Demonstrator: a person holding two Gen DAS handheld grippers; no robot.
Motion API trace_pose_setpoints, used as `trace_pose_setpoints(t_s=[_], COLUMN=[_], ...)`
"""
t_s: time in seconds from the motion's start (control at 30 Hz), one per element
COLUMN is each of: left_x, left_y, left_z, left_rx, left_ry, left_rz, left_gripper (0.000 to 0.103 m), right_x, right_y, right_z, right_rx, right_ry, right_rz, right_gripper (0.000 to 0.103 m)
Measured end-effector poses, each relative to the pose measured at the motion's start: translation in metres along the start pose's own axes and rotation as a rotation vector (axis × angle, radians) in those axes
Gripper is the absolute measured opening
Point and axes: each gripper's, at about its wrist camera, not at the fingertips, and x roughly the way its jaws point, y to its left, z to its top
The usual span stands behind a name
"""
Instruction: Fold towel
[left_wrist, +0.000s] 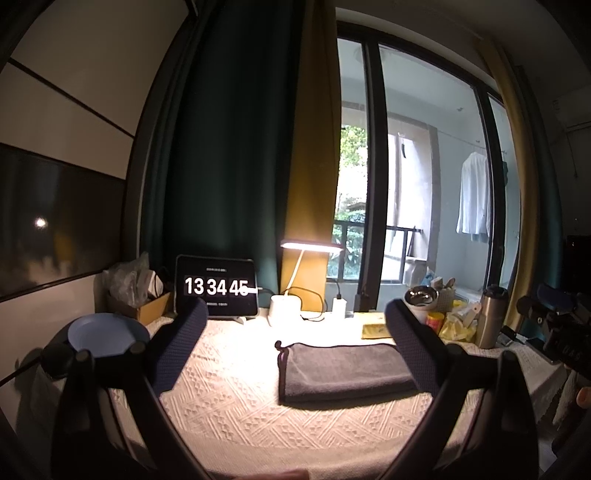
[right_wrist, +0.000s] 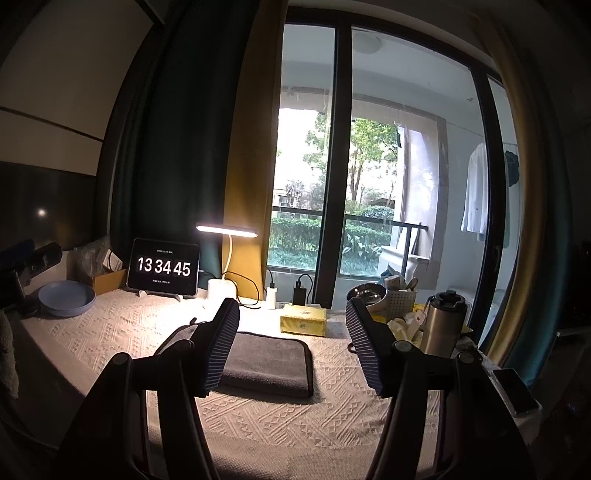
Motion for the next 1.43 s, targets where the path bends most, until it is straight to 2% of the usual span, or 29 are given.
trace_pose_setpoints(t_s=[1.17, 1.43], left_x=[0.001, 0.006], left_y=[-0.002, -0.007], left_z=[-0.002, -0.012], left_rx=[-0.001, 0.008], left_ry=[0.014, 0.028], left_rz=[0.004, 0.012], left_gripper=[0.098, 0.098], right_x=[0.001, 0.003], right_y=[-0.003, -0.003], right_z=[-0.003, -0.010], right_rx=[0.005, 0.008], right_ry=[0.012, 0.023], right_rz=[0.001, 0.005], right_gripper=[0.063, 0.063])
